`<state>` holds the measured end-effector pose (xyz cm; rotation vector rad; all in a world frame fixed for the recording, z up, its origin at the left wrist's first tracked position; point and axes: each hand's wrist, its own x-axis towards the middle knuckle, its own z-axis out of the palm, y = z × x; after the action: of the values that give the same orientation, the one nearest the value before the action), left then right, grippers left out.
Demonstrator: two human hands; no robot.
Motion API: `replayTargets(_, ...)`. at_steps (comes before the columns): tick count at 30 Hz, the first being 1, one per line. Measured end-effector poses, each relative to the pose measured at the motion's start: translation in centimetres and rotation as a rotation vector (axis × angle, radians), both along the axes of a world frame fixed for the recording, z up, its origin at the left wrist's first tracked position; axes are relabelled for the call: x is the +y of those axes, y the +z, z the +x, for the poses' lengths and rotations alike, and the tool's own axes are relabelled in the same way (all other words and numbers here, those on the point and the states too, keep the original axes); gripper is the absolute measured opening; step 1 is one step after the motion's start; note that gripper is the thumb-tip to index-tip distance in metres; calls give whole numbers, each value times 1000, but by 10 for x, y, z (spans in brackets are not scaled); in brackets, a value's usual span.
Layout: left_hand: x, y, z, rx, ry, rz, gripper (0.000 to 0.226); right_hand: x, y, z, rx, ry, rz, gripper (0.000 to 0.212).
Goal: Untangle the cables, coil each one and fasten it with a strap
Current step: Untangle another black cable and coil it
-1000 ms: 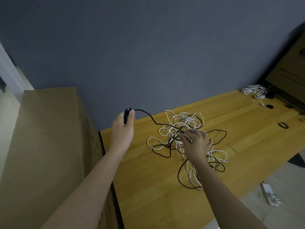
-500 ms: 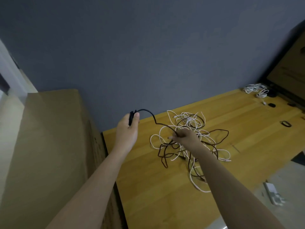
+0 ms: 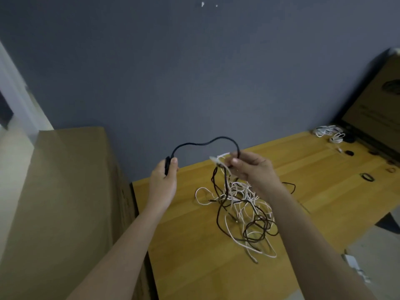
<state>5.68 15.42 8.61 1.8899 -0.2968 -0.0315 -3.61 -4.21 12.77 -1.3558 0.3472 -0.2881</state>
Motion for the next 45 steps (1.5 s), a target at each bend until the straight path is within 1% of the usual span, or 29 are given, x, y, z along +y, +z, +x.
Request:
replayTargets(3,-2,2,-4,-15,-44,-7,40,10,22,12,-164,-238,-125,17)
replayTargets(5,-4,2,-3,27,-51,-26,36,11,20,19,-162,-326,-388,22)
replayTargets(6,-4,2,-2,65,-44,-44,35,8,12,22,-72,-311,-630,24)
replayTargets(8,-3,1,1,124,-25,-73,36,-4,-2,29,287,-145,-1151,21)
replayTargets(9,-2,1,2,125,-21,-61,36,-10,-2,32,419,-108,-1269,19)
replayTargets(10,-1,2,1,108,-30,-38,37,-14,3,36,450,-142,-1259,20)
replayTargets(11,0,2,0,80,-51,-21,37,-17,13,41,370,-238,-1155,22)
replayTargets(13,1,3,-3,21,-124,-17,36,-14,40,48,23,-471,-886,24)
replayTargets(14,1,3,-4,3,-163,-20,35,-11,50,50,-158,-543,-810,23)
replayTargets(15,0,3,-5,-5,-187,-23,35,-8,54,50,-248,-545,-803,21)
replayTargets(16,-1,2,-6,0,-188,-21,35,-5,53,48,-245,-491,-844,19)
replayTargets(17,-2,2,-6,16,-170,-19,36,-6,45,49,-103,-380,-965,14)
replayTargets(19,-2,1,-5,53,-118,-23,38,-14,22,50,304,-65,-1274,8)
replayTargets(20,-1,1,-4,59,-97,-26,40,-17,17,51,381,-29,-1321,9)
replayTargets(21,0,2,-4,54,-87,-26,40,-18,18,52,324,-102,-1263,10)
replayTargets(22,1,3,-5,43,-89,-18,39,-17,23,53,200,-220,-1160,11)
replayTargets(24,1,3,-8,22,-131,5,35,-8,36,52,-125,-493,-1029,13)
replayTargets(25,0,3,-9,22,-154,12,33,-4,38,52,-232,-551,-1013,15)
replayTargets(26,-1,2,-11,33,-168,14,32,-3,36,50,-237,-533,-1024,17)
replayTargets(27,-1,1,-10,52,-166,6,33,-5,26,50,-143,-442,-1059,18)
replayTargets(29,0,0,-8,104,-123,-20,38,-12,-7,45,285,-98,-1218,14)
replayTargets(30,0,0,-7,120,-104,-7,39,-17,-22,39,418,-7,-1238,13)
replayTargets(31,1,0,-7,127,-104,15,40,-21,-35,34,451,-15,-1187,14)
replayTargets(33,0,-1,-9,168,-149,-2,40,-18,-47,26,341,-163,-942,20)
replayTargets(35,1,1,-10,267,-205,-86,40,-11,-51,25,221,-285,-657,24)
replayTargets(37,2,4,-10,385,-266,-201,42,-4,-55,26,182,-317,-527,24)
replayTargets(39,6,8,-11,481,-299,-345,45,3,-66,23,223,-242,-641,25)
replayTargets(43,9,11,-13,599,-340,-592,45,21,-104,6,346,29,-979,29)
replayTargets(45,9,10,-13,604,-333,-611,45,32,-118,-2,355,103,-972,30)
